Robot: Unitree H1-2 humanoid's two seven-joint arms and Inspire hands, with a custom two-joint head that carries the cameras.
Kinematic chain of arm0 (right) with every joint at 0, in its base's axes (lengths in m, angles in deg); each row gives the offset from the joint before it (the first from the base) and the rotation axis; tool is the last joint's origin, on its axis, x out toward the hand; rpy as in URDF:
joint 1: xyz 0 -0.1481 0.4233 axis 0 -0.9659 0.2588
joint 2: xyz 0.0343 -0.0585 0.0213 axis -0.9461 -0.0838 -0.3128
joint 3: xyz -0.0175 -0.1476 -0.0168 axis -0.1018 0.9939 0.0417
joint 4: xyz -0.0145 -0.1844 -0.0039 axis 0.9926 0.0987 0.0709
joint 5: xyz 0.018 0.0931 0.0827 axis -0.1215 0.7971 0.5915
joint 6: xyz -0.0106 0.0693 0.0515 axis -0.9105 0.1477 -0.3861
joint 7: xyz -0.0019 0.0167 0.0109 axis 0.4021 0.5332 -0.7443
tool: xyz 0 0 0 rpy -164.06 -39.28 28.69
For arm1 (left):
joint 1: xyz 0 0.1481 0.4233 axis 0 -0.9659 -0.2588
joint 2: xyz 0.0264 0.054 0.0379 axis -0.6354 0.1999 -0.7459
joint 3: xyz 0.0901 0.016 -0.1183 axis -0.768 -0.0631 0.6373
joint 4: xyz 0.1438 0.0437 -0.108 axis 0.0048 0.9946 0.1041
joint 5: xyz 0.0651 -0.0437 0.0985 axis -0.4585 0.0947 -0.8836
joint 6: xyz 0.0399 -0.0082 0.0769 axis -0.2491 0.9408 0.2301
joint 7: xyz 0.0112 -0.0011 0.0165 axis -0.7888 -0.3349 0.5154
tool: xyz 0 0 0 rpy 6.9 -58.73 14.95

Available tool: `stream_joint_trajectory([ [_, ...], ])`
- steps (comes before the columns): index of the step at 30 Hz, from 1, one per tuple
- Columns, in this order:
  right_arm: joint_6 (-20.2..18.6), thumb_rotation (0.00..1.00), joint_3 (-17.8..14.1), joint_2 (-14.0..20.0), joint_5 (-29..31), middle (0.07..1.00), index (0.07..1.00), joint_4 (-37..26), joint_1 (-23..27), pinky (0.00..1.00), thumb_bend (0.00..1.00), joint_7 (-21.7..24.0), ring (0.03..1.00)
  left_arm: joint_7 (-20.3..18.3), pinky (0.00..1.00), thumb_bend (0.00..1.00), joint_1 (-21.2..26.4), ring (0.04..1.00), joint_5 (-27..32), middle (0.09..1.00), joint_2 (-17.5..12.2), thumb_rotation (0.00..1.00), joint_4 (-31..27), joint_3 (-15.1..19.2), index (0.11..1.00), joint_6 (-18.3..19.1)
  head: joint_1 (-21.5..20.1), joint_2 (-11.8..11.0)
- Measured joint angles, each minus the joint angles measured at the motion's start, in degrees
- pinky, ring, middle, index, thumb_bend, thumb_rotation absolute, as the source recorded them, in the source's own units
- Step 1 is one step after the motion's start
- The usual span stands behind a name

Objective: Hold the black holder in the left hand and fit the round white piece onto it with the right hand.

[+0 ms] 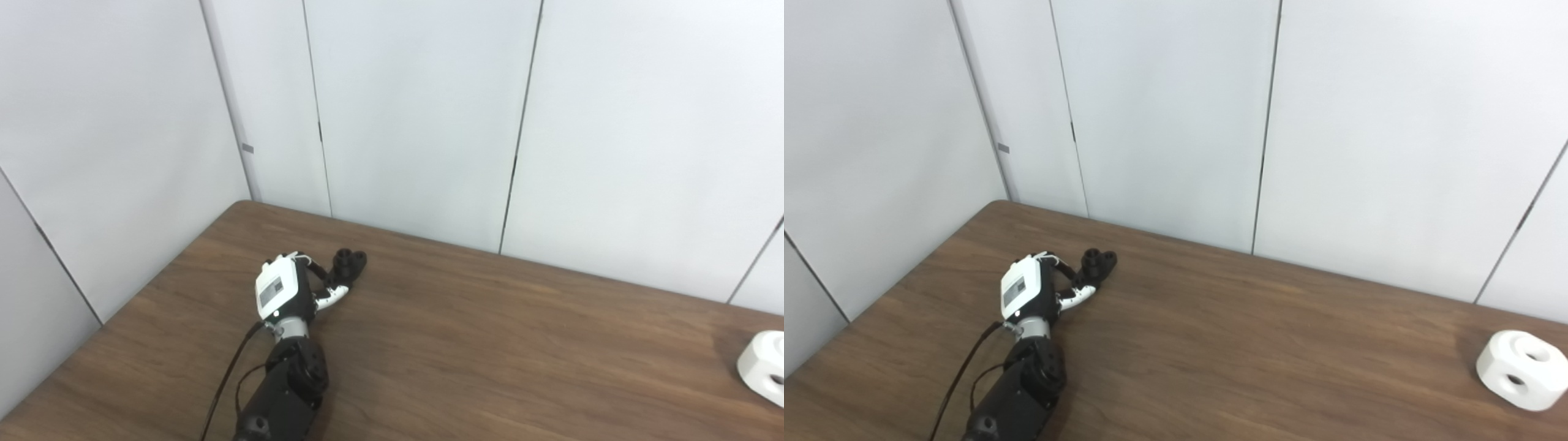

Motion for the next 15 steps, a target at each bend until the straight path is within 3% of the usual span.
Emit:
stream_joint_trajectory([
  [5, 0.5, 0.85, 0.2, 0.0, -0.5, 0.971, 1.0, 0.2, 0.0, 1.0, 0.76, 0.0, 1.0, -2.8, 1.0, 0.52, -1.6, 0.911, -1.4, 0.848, -2.1, 0.05, -3.6, -3.7, 0.481, 0.9, -1.1, 0.0],
  [15, 1.5, 0.86, 0.8, -0.1, -1.5, 0.966, 1.0, 0.5, 0.2, 0.99, 0.74, -0.1, 0.992, -9.3, 1.0, 0.52, -3.1, 0.917, -4.0, 0.879, -2.4, 0.05, -10.8, -8.7, 0.481, 4.3, -2.4, -0.2],
])
